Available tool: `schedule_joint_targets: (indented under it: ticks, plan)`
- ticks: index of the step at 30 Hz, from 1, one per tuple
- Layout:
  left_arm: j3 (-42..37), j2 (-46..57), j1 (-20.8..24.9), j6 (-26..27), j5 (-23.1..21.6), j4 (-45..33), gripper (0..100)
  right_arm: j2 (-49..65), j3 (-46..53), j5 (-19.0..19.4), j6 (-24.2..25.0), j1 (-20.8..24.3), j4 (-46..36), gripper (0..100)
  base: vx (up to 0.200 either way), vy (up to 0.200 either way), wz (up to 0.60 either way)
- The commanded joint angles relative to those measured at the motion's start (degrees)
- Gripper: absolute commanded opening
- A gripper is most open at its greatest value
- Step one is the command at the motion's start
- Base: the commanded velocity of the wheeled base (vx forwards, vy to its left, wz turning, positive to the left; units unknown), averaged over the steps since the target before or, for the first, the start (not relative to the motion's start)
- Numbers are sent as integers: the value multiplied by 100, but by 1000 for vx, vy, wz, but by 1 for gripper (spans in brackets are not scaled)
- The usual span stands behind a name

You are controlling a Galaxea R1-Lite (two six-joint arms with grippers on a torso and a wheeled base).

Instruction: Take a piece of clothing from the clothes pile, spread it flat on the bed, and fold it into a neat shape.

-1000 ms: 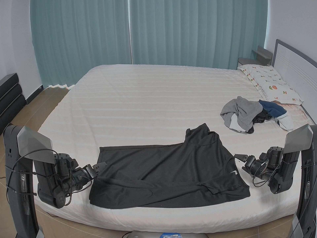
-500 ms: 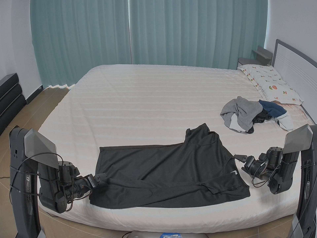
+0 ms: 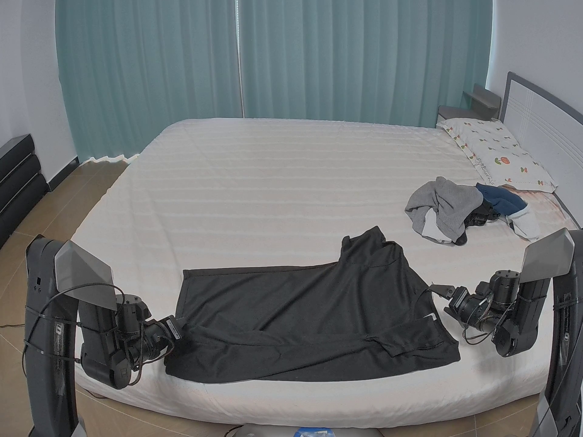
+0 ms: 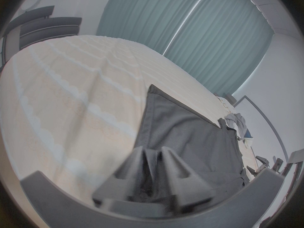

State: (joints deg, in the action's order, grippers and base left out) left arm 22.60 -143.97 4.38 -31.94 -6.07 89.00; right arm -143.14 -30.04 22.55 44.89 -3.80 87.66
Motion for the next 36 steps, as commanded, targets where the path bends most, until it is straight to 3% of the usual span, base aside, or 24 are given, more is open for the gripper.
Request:
schedule_joint_targets:
  ticks: [1, 8, 11, 18, 27, 36]
  plan:
    - [51, -96, -42, -14, 212, 82, 0, -21, -2, 4, -6, 2, 5, 100, 0, 0, 0]
    - [7, -61, -42, -76, 616, 82, 0, 23, 112, -5, -6, 2, 207, 100, 0, 0, 0]
    - [69, -52, 2, -418, 844, 82, 0, 173, 235, 12, -50, 11, 216, 100, 0, 0, 0]
    - [7, -43, 46, -533, 836, 82, 0, 304, 499, 21, -331, 161, 225, 100, 0, 0, 0]
    - [-89, 335, 72, -1051, 792, 82, 0, 111, 771, 232, -1219, 336, 216, 100, 0, 0, 0]
    - [-212, 343, 134, -1042, 783, 82, 0, -126, 218, 223, -1272, 670, 128, 100, 0, 0, 0]
